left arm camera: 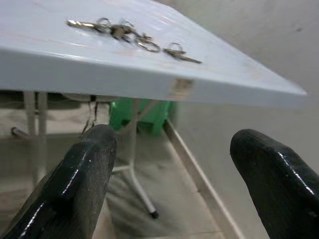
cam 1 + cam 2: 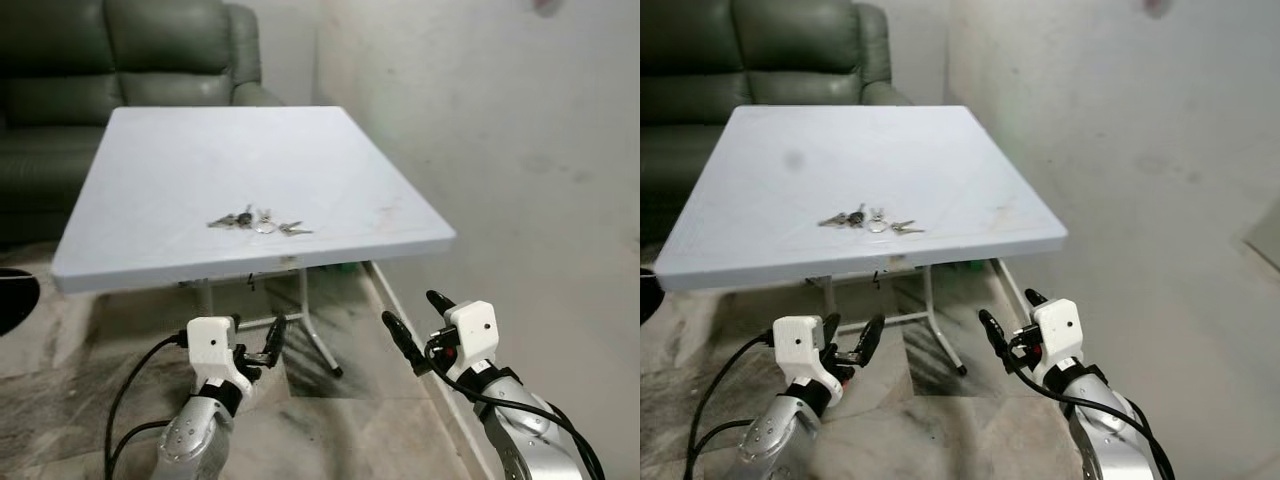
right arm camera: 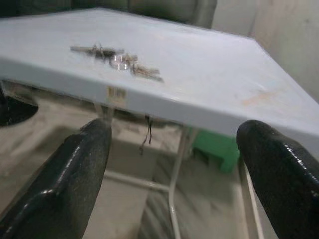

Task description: Hang keys on a hook

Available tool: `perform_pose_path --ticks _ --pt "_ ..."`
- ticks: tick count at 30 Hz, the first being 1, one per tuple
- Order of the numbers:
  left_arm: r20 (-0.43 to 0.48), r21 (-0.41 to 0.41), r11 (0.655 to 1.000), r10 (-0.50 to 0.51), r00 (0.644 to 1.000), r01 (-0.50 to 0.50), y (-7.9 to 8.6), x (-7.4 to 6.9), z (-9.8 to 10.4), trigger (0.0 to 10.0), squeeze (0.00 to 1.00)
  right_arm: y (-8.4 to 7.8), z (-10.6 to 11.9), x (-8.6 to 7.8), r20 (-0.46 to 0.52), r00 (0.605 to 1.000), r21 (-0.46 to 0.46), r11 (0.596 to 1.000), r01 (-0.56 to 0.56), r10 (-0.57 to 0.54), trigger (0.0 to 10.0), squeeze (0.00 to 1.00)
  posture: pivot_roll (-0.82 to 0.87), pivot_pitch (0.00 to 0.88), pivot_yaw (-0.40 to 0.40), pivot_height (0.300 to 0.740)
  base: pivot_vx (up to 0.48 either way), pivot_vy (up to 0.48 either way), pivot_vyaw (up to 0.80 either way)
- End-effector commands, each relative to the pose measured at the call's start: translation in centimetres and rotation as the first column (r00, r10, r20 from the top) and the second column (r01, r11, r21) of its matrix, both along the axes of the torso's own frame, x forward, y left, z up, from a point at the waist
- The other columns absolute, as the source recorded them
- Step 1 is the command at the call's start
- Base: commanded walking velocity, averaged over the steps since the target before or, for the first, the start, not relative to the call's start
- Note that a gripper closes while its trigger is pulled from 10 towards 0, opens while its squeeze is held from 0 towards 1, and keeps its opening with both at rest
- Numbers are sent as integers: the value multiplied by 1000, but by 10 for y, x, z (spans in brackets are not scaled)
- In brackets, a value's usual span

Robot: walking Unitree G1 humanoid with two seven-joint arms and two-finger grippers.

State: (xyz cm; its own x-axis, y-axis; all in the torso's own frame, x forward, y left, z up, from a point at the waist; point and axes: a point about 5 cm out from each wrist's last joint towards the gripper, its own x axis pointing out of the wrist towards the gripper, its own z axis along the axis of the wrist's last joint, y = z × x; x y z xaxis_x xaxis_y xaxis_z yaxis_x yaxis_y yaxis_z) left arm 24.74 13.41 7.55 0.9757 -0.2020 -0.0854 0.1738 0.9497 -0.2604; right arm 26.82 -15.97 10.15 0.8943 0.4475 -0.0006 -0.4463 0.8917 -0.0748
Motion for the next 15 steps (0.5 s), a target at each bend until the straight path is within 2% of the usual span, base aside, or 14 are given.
perform_pose_path --ticks 1,4,10,15 --pt "1 -12 999 -30 1000 30 -10 1 2 10000 0 -6 0 -2 -1 1000 -10 1000 12 -12 10000 0 13 0 -73 740 0 439 0" --pt "-5 -5 1000 -20 1000 20 -10 2 0 10000 0 -6 0 -2 -1 1000 -14 1000 11 -11 10000 0 12 0 -73 740 0 379 0" --pt "-4 47 999 19 1000 -19 -8 5 -1 10000 0 -6 -1 -2 1 1000 -24 1000 7 -7 10000 0 11 0 -73 740 0 0 0" --pt "-8 39 999 20 1000 -19 -9 5 -1 10000 0 -6 -1 -3 0 1000 -27 1000 2 -2 10000 0 11 0 -73 740 0 0 0"
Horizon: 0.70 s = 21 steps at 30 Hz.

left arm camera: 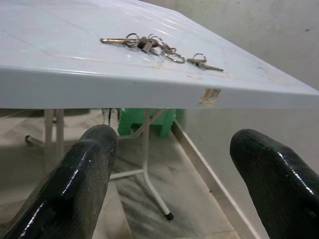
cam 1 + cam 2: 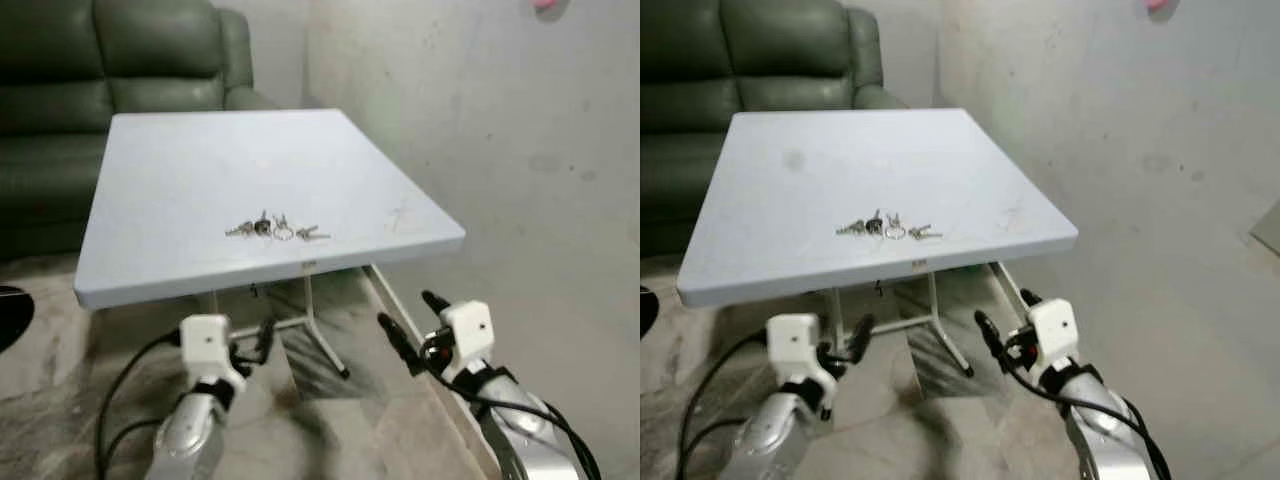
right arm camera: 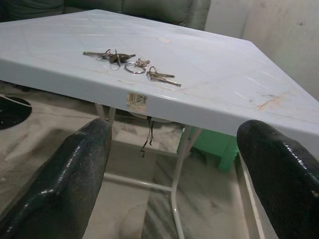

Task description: Hang keys on a hook

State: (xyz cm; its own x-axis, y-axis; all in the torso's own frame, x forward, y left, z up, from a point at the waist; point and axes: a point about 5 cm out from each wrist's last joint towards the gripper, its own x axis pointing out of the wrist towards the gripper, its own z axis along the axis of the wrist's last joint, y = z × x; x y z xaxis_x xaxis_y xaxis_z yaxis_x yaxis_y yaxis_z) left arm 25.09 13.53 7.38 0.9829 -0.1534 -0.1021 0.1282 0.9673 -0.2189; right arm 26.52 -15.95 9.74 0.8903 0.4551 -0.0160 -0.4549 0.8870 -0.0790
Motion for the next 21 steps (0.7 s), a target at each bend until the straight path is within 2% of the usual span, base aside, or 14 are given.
perform_pose_path --ticks 1,8,21 --pt "1 -5 1000 -26 1000 26 -10 1 0 10000 0 -6 3 0 12 1000 -17 1000 10 -9 10000 0 11 0 -73 740 0 0 0" --pt "2 11 999 -43 999 43 -11 2 0 10000 0 -3 3 -1 21 1000 -43 999 -20 21 10000 0 12 0 -72 740 0 0 0" --pt "6 36 998 -55 998 55 -11 7 2 10000 0 0 2 -1 19 999 -42 999 -31 32 10000 0 18 0 -70 740 0 0 800"
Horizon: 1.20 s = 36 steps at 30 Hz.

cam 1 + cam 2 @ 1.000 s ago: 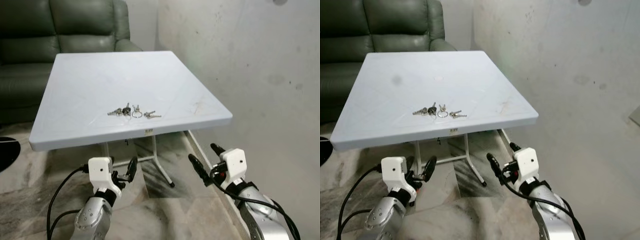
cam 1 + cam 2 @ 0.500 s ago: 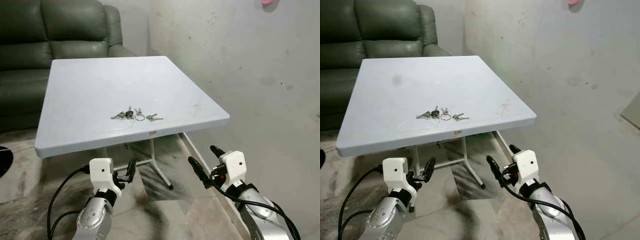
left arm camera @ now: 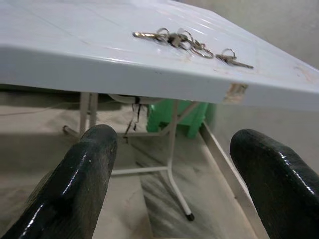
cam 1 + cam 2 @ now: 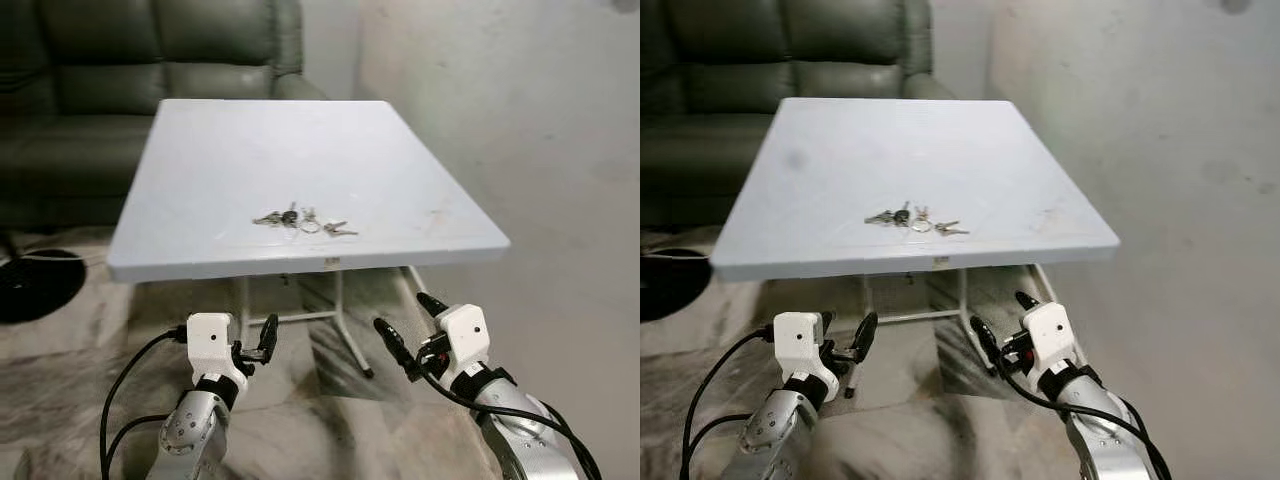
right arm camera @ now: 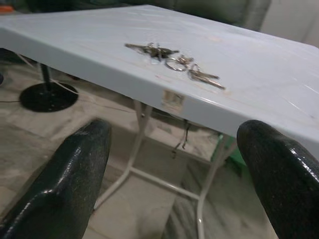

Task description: Hang keys on a hook

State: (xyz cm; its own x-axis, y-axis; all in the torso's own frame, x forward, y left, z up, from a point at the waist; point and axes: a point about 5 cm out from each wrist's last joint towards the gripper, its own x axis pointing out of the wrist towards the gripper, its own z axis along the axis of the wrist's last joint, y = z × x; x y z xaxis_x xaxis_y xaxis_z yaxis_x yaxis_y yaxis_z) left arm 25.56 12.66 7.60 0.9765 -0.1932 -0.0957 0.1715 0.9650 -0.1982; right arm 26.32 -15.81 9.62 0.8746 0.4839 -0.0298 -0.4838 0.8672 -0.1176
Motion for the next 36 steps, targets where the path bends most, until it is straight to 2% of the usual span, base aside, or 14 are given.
perform_pose_path --ticks 1,5,10,19,23,36 --pt "-6 15 1000 -18 1000 18 -3 2 0 10000 0 -1 4 1 17 1000 -7 1000 3 -3 10000 0 18 0 -68 740 0 0 800" --pt "-9 22 999 -27 1000 27 -2 5 1 10000 0 -1 4 2 18 1000 -4 1000 4 -3 10000 0 18 0 -67 740 0 0 800" --pt "3 -17 999 -31 1000 31 1 9 4 10000 0 -1 5 4 21 1000 -1 1000 9 -9 10000 0 17 0 -65 740 0 0 800" --pt "12 5 999 -45 999 45 -1 11 5 10000 0 -1 5 4 22 1000 2 1000 13 -13 10000 0 15 0 -63 740 0 0 800" --pt "15 -18 999 -41 999 42 -2 11 7 10000 0 -1 5 4 24 1000 2 1000 14 -14 10000 0 16 0 -63 740 0 0 800" --pt "22 -3 998 -59 998 59 -2 12 7 10000 0 0 5 4 25 1000 5 1000 10 -10 10000 0 18 0 -65 740 0 0 800"
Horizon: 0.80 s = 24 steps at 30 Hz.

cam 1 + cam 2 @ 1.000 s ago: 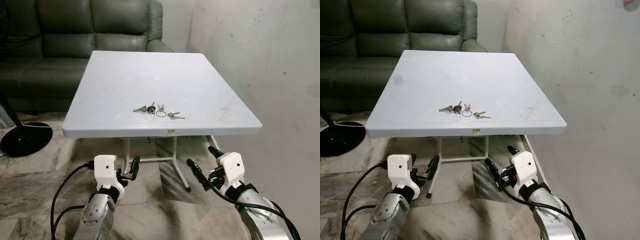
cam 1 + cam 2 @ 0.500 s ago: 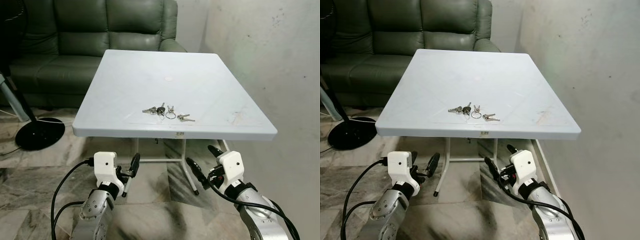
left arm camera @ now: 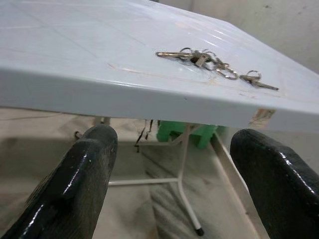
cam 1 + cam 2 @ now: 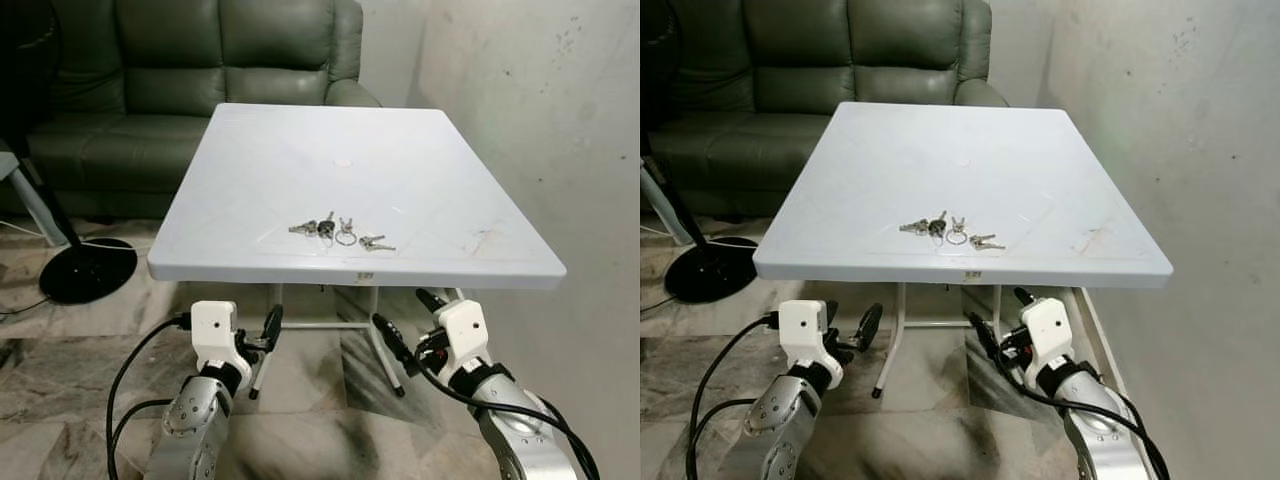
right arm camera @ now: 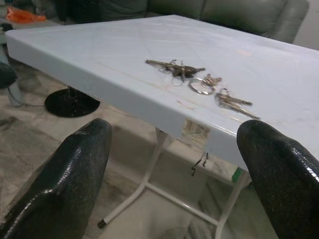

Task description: Hang keys on a hook

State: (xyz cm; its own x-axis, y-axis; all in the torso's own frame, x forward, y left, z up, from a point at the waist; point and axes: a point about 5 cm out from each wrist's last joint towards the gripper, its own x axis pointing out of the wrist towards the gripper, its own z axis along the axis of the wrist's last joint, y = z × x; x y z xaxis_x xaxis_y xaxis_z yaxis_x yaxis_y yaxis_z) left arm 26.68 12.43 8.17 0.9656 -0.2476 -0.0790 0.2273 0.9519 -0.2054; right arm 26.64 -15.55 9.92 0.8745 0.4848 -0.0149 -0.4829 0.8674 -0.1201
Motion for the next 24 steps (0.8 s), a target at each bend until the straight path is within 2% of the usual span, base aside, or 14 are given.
perform_pose_path --ticks 1,12,13,24 --pt "8 5 1000 -7 1000 7 0 1 2 10000 0 -2 2 1 11 1000 0 1000 11 -11 10000 0 18 0 -65 740 0 0 800" --pt "15 15 1000 -7 1000 7 -2 1 2 10000 0 -3 4 1 25 1000 23 1000 17 -18 10000 0 19 0 -66 740 0 0 783" --pt "20 17 1000 -7 1000 6 -2 1 2 10000 0 -4 4 2 -6 1000 89 996 31 -31 10000 0 19 0 -65 740 0 0 0" --pt "22 9 999 -35 999 35 -4 1 3 10000 0 -3 5 2 5 999 71 997 37 -37 10000 0 18 0 -65 740 0 0 0"
